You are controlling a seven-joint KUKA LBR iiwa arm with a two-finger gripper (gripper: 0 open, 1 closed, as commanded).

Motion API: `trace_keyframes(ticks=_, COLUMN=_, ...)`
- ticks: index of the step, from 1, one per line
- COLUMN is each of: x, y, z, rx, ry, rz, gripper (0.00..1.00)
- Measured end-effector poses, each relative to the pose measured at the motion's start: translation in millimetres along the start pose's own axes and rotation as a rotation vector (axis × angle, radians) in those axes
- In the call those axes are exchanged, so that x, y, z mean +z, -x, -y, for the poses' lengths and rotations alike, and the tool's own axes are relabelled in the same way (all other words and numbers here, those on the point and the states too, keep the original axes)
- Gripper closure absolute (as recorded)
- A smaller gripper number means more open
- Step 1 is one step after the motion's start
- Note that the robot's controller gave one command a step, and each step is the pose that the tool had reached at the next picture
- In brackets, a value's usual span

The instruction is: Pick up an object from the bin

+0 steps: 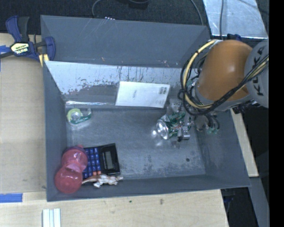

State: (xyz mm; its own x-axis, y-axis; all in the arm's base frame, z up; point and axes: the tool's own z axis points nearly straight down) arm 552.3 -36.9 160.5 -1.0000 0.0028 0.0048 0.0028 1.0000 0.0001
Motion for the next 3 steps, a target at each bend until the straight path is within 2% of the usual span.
trace_keyframes(ticks=1, x=-4, y=1.9, z=0, rx=-0.001, ry=-0.001, rz=0.008, gripper=0.00)
trace_keyframes(ticks=3, x=91, y=53.7, z=21, rx=-0.236, ry=-0.002, rz=0.014, gripper=0.00)
